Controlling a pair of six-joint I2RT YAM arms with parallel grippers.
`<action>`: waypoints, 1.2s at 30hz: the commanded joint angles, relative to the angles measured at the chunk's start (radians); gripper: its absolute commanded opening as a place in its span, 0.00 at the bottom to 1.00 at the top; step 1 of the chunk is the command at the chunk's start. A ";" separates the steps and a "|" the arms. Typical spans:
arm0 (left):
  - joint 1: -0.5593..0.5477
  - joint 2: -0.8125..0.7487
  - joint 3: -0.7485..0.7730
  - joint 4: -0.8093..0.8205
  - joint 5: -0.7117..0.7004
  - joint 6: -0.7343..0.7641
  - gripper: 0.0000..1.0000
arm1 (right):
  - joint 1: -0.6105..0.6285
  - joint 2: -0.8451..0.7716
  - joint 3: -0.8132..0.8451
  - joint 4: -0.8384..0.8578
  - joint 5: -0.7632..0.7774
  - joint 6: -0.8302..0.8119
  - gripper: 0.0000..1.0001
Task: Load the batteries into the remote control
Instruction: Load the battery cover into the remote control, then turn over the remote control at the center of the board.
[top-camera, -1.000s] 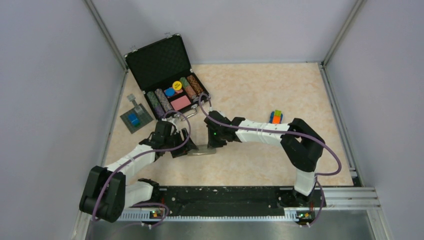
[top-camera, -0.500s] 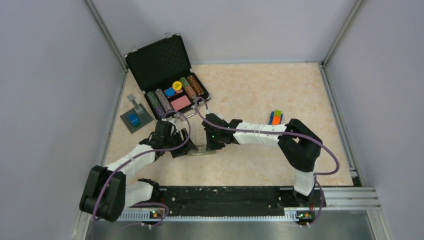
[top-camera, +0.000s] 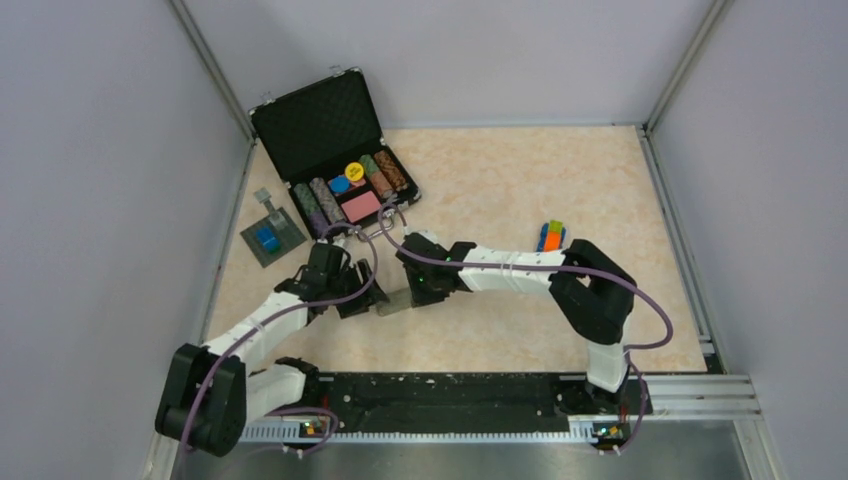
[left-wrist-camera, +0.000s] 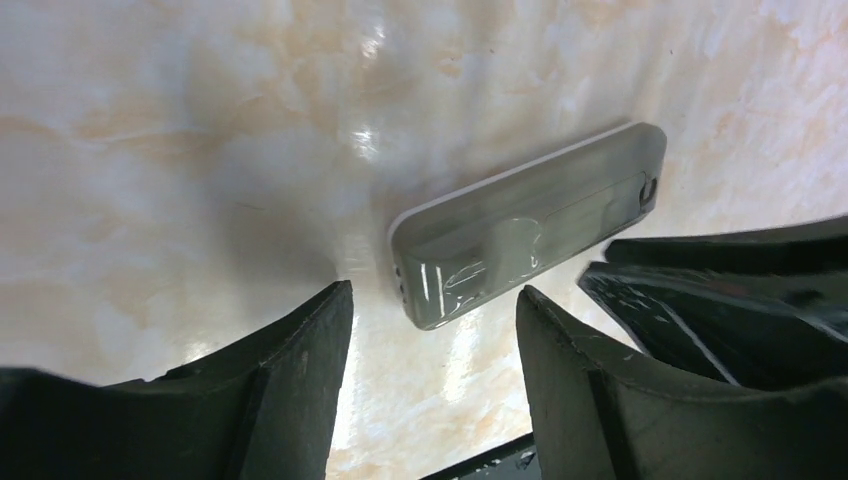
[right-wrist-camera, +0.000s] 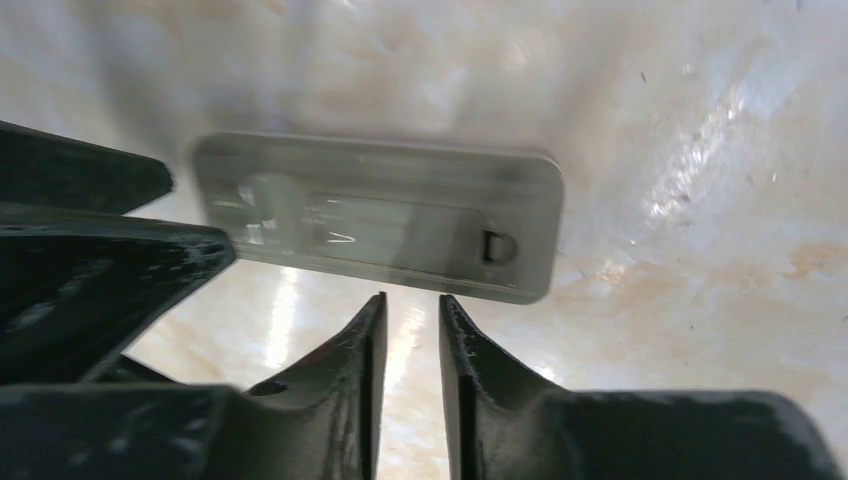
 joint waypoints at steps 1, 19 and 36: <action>-0.003 -0.089 0.092 -0.121 -0.154 -0.007 0.66 | -0.010 -0.115 0.141 0.011 0.012 -0.099 0.29; 0.040 -0.369 0.346 -0.458 -0.675 -0.118 0.79 | -0.111 -0.142 -0.053 0.167 -0.405 -1.257 0.64; 0.292 -0.204 0.432 -0.343 -0.260 -0.049 0.79 | -0.110 0.116 0.082 0.132 -0.433 -1.447 0.57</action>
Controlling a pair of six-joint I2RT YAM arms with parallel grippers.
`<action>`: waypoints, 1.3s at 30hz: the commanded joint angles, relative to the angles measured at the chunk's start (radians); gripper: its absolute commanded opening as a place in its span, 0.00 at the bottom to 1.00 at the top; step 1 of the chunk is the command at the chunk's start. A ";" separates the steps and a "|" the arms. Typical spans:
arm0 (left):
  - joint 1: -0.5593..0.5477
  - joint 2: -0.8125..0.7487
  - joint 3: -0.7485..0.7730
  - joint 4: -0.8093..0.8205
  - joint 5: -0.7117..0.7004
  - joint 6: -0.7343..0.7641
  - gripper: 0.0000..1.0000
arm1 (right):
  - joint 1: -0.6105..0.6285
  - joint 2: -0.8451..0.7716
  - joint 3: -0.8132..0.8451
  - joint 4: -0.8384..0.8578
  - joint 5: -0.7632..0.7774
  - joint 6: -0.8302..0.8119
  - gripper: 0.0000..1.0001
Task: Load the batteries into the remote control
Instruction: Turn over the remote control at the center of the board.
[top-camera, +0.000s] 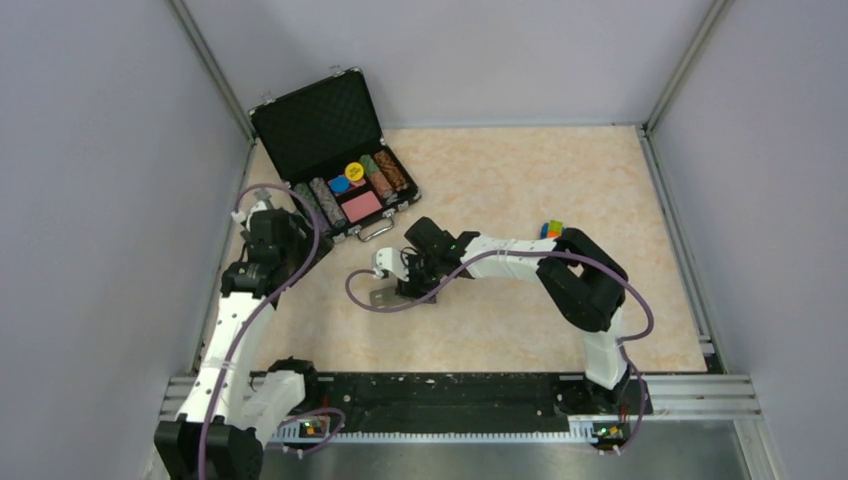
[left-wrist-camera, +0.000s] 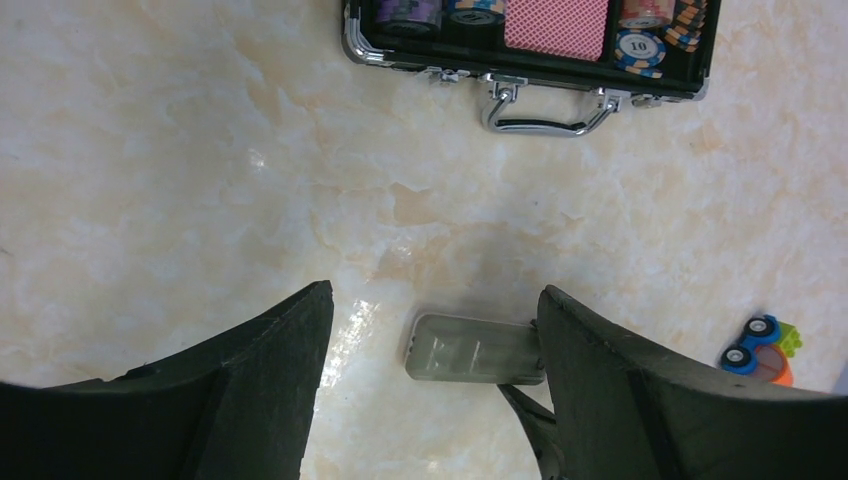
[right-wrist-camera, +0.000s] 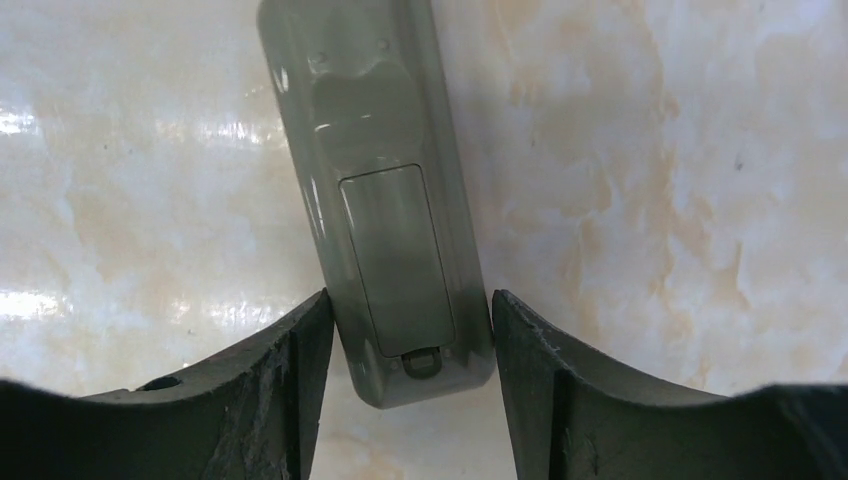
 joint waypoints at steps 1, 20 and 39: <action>0.055 0.028 0.061 0.078 0.141 0.043 0.79 | -0.003 0.069 0.096 -0.055 -0.030 -0.073 0.56; 0.140 0.072 0.061 0.096 0.278 0.106 0.79 | 0.009 0.188 0.158 -0.244 -0.082 -0.076 0.46; 0.140 -0.329 -0.026 0.100 0.001 0.032 0.78 | -0.082 -0.174 -0.069 0.219 -0.401 0.435 0.14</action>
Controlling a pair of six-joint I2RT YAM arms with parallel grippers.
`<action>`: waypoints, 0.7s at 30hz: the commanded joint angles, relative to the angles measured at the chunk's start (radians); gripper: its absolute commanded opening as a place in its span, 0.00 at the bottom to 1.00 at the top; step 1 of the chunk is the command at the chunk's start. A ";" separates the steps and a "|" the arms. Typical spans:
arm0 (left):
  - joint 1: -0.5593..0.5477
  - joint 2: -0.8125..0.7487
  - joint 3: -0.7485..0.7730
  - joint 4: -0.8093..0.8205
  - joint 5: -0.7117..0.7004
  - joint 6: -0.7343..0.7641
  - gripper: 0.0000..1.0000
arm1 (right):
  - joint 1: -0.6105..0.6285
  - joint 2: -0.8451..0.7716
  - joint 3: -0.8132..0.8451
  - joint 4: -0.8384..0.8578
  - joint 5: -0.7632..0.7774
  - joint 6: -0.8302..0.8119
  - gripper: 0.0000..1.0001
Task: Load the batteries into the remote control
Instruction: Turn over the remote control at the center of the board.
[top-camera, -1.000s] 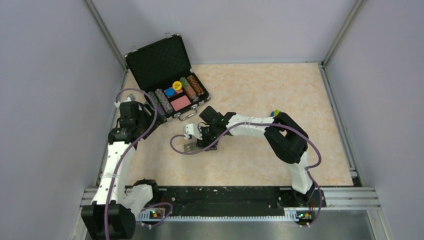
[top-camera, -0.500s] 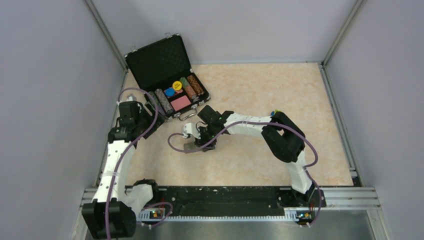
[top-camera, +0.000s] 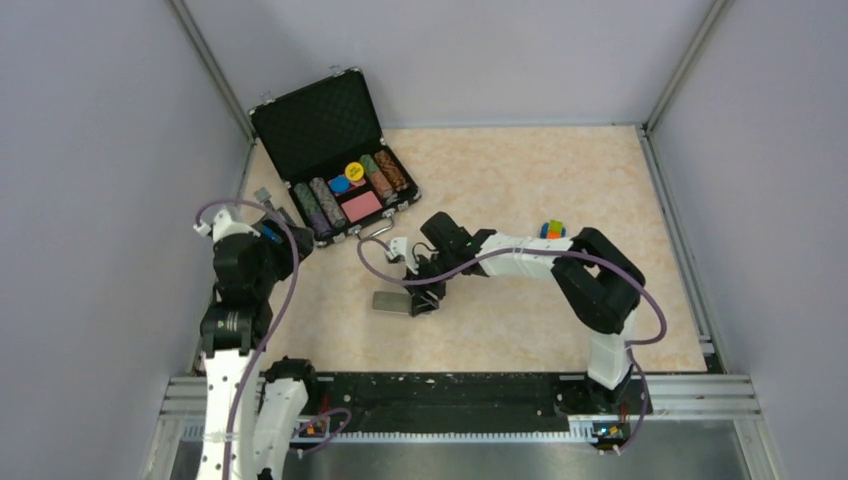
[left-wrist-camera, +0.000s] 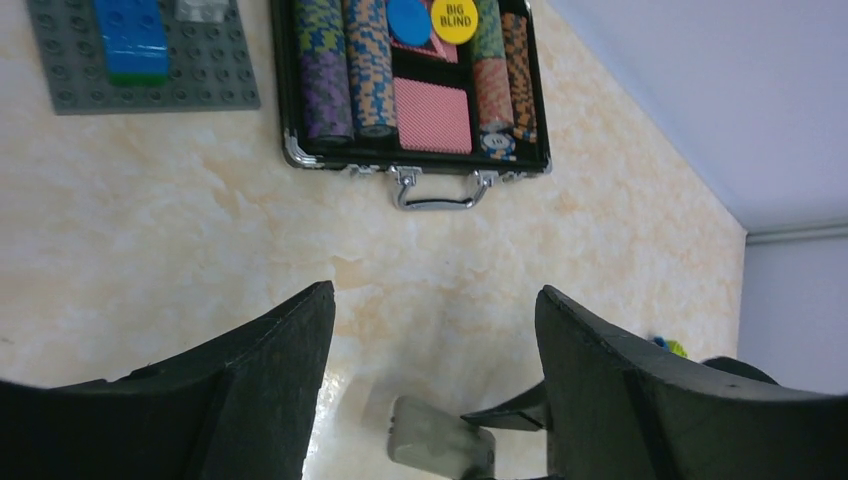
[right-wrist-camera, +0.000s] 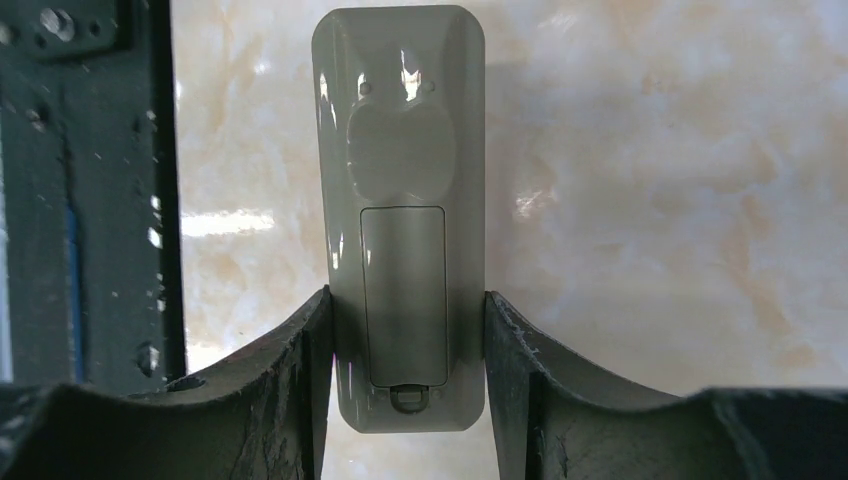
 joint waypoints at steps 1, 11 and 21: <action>0.007 -0.106 -0.024 0.009 -0.157 -0.039 0.78 | -0.045 -0.175 -0.042 0.266 -0.115 0.242 0.14; 0.006 -0.196 -0.150 0.528 0.554 -0.051 0.81 | -0.062 -0.291 -0.046 0.890 -0.106 1.159 0.10; 0.000 -0.054 -0.129 0.846 0.803 -0.275 0.83 | -0.051 -0.272 -0.025 1.239 -0.099 1.544 0.06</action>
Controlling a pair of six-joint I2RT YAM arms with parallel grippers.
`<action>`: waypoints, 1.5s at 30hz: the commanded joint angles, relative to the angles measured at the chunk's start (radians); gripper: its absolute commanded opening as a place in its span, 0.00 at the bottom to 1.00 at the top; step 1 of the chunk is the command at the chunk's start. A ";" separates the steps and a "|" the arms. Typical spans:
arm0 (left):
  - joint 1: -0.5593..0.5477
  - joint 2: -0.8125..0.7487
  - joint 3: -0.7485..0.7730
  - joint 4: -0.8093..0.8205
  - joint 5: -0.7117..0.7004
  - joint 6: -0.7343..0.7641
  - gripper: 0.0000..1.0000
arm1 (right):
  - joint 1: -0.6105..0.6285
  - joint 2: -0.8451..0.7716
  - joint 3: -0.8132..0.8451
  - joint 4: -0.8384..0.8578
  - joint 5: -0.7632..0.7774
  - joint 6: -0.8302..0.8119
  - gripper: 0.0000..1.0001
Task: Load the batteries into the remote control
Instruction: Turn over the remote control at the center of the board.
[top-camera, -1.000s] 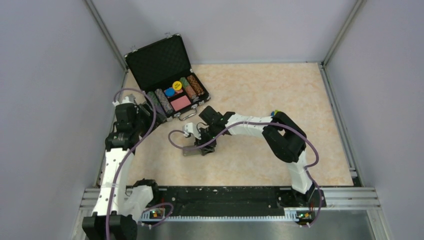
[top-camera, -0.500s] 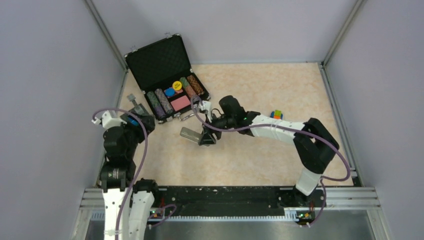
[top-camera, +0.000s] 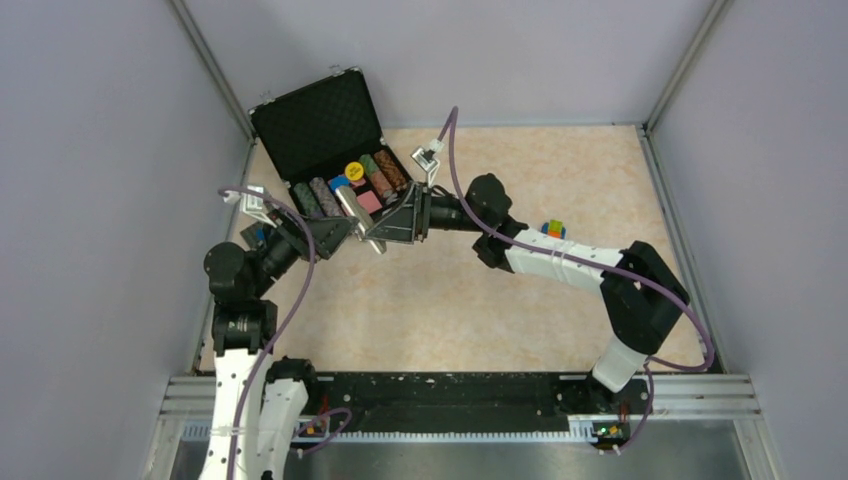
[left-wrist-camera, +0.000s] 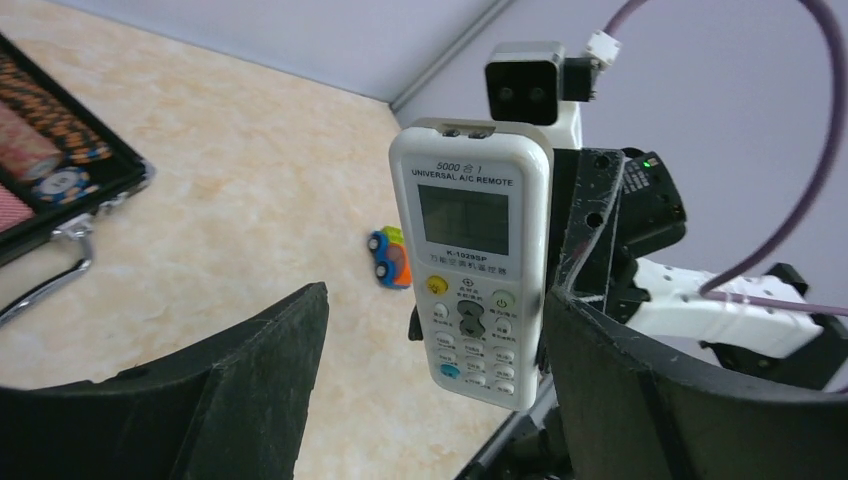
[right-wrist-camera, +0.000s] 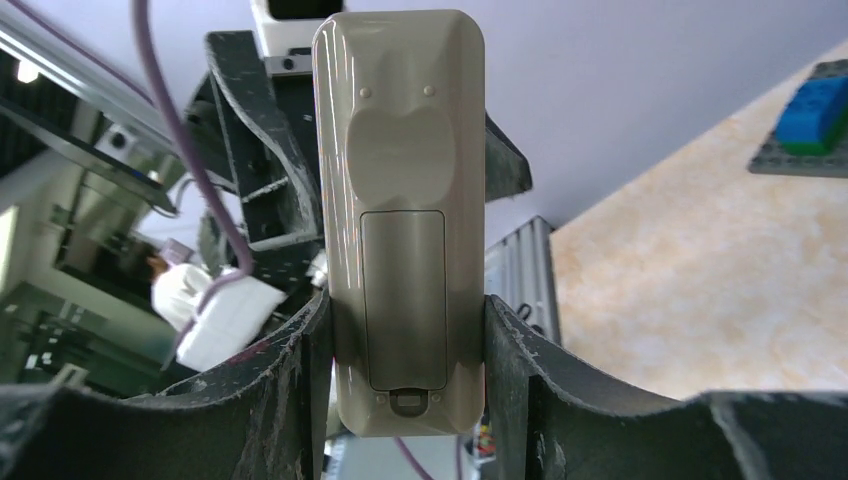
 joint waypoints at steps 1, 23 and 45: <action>-0.005 0.033 0.012 0.248 0.151 -0.126 0.83 | 0.012 -0.019 0.057 0.206 -0.010 0.192 0.06; -0.112 0.060 -0.018 0.251 0.007 -0.111 0.34 | 0.053 0.033 0.047 0.201 0.000 0.246 0.07; -0.362 0.393 0.171 -0.321 -0.354 0.447 0.00 | -0.086 -0.404 -0.139 -0.875 0.724 -0.491 0.99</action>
